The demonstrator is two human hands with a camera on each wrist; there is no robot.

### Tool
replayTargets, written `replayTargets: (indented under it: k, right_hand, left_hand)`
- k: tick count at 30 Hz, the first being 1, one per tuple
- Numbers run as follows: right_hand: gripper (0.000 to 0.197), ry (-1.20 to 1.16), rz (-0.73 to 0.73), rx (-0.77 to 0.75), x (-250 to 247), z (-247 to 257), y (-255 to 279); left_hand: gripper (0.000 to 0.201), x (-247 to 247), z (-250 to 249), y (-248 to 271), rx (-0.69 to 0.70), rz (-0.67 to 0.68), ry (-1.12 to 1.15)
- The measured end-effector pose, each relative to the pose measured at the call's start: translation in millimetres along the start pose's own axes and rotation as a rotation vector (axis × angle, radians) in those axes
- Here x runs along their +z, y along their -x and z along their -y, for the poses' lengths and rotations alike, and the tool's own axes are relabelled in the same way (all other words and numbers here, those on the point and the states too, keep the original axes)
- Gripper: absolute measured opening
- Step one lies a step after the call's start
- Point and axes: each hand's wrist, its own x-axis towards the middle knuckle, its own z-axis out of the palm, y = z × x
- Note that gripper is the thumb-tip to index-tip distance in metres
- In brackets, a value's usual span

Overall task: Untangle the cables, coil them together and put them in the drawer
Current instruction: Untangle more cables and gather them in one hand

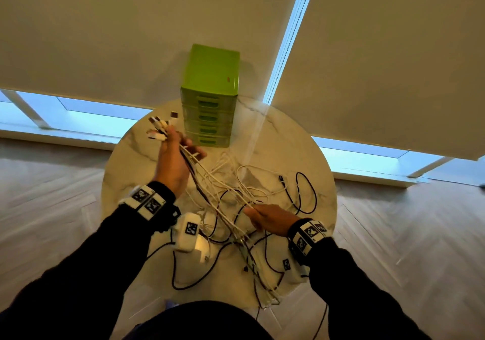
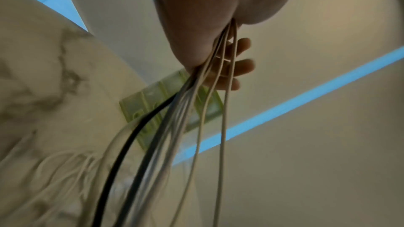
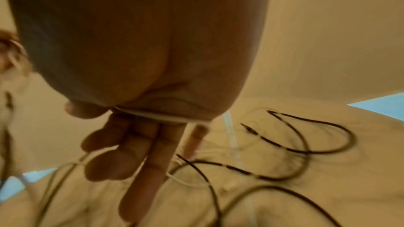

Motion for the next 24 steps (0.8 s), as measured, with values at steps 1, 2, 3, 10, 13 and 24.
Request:
replayTargets:
  k: [1, 2, 3, 10, 13, 24]
  right_hand:
    - [0.048, -0.05, 0.004, 0.007, 2, -9, 4]
    - [0.049, -0.085, -0.017, 0.008, 4, -16, 8]
    - [0.048, -0.113, -0.049, 0.013, 4, -21, 11]
    - [0.046, -0.132, -0.401, 0.051, -33, 0, -13]
    - [0.05, -0.174, -0.513, 0.029, -49, 36, -23]
    - [0.031, -0.173, -0.353, -0.303, -34, 94, -31]
  left_hand:
    - [0.042, -1, -12, -4, 0.004, 0.013, 0.051]
    - [0.042, -3, -22, -7, 0.019, 0.02, 0.04]
    - [0.042, -5, -29, -10, 0.034, 0.027, 0.006]
    - [0.026, 4, -14, 8, 0.112, 0.185, -0.367]
    - [0.035, 12, 7, 24, 0.022, 0.235, -0.542]
    - [0.043, 26, 15, 16, -0.1, 0.067, -0.22]
